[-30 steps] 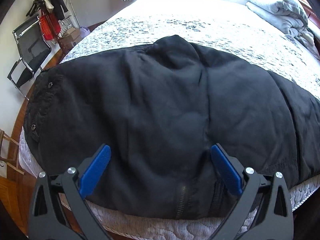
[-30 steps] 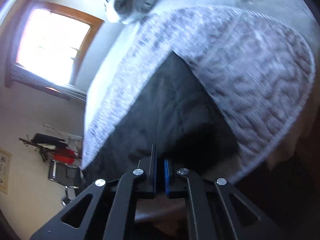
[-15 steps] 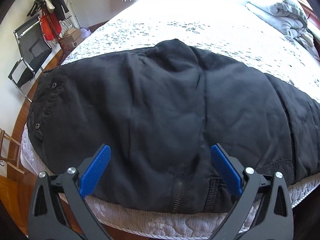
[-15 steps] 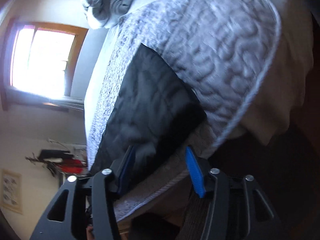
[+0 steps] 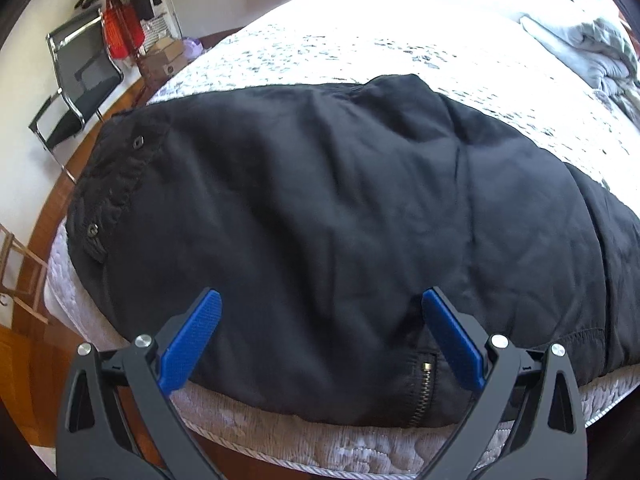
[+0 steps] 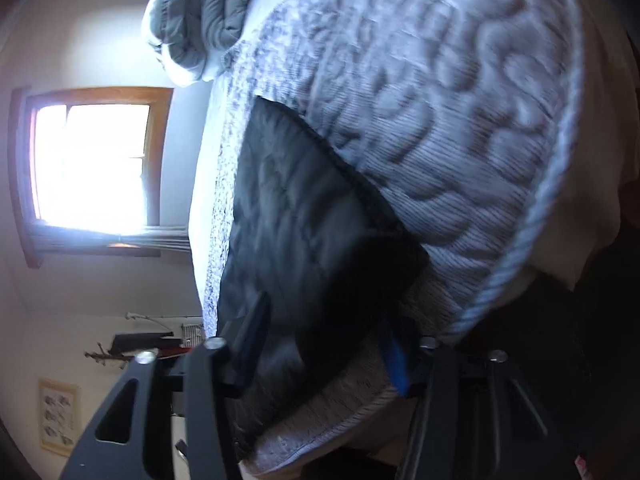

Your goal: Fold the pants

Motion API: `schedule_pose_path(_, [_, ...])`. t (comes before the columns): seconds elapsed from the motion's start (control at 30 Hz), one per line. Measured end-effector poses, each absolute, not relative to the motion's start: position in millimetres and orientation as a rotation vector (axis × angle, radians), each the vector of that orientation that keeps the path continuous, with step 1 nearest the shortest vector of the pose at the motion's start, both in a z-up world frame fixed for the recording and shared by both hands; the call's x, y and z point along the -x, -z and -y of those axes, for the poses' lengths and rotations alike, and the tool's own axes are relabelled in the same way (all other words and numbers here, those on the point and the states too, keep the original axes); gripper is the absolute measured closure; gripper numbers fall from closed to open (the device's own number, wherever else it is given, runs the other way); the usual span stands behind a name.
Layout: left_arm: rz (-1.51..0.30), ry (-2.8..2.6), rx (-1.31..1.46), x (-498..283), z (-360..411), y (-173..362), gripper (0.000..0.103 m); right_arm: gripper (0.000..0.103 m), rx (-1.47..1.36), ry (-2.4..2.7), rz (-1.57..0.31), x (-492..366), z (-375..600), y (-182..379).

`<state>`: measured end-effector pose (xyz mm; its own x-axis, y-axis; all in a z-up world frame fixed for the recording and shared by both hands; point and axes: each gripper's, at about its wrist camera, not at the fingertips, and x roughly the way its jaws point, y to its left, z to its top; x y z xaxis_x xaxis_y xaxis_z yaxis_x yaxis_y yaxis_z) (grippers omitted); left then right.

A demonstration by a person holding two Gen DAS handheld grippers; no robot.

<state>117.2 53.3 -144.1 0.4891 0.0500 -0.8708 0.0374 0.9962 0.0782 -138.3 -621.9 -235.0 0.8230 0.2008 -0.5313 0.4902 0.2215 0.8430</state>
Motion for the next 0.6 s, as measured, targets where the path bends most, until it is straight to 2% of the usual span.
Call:
schedule_pose_path(0.03, [-1.063,-0.005,-0.086,-118.0,-55.0,145.2,0.002,0.083,-1.349,0.208,-0.605,133.7,622.5,232.3])
schedule_pose_path(0.2, [-1.087,-0.013,-0.045,-125.0,-57.7,153.2,0.002,0.09,-1.227,0.165,-0.599,104.3,630.8,194.5])
schedule_pose_path(0.43, [-1.116,0.049,-0.08,-150.4,-15.6,159.0,0.002,0.091,-1.07,0.143,-0.56,70.8,668.6,132.8])
schedule_pose_path(0.6, [-1.104,0.136,-0.143,-167.5,43.0,166.4,0.002,0.091,-1.077,0.282,-0.57,87.3,709.8,149.2])
